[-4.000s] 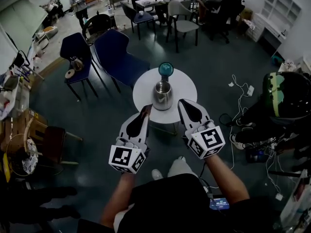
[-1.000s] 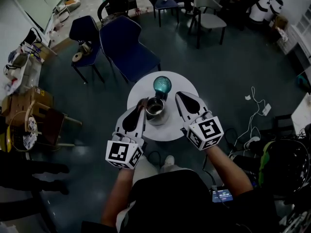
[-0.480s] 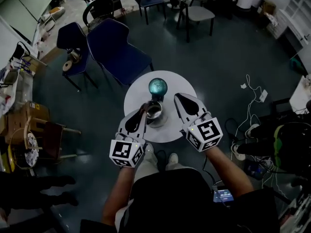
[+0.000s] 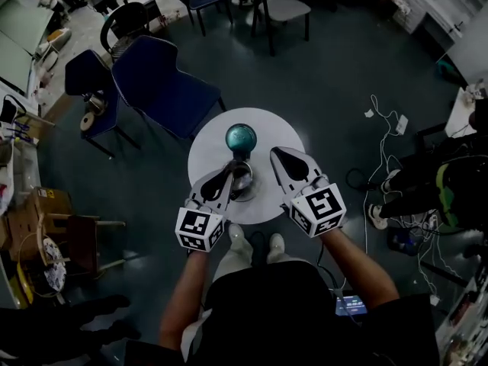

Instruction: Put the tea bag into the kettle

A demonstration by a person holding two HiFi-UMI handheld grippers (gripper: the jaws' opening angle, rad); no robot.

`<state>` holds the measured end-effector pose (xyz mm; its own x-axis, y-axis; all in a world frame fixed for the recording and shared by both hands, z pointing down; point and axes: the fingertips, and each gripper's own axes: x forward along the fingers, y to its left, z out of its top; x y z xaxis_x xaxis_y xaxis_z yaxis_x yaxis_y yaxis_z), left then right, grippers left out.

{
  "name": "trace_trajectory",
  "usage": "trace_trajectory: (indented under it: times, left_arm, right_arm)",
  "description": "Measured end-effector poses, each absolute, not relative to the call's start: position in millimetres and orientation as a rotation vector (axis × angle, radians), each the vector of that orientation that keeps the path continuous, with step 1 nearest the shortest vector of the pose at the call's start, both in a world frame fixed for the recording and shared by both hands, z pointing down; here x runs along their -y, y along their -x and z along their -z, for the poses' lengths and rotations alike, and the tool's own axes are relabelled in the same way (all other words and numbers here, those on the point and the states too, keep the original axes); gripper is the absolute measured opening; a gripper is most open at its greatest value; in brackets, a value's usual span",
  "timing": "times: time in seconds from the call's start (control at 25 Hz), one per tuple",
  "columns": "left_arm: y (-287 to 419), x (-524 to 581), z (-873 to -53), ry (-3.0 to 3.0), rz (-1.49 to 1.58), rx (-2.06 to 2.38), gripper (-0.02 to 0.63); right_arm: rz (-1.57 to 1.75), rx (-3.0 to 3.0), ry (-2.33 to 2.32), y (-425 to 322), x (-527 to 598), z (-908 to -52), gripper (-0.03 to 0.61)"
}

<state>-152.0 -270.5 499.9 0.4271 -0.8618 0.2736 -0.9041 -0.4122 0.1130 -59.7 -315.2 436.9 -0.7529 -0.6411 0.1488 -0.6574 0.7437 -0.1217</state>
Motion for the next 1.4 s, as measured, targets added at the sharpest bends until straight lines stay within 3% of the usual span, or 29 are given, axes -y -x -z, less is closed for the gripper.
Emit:
trace_trajectory:
  times: [1.4]
  left_arm:
    - [138.8,305.4,-610.7,-2.579,-0.664,1.121,0.032]
  right_arm:
    - [-0.367,2.675,-1.264,45.4,341.0,-485.2,0.018]
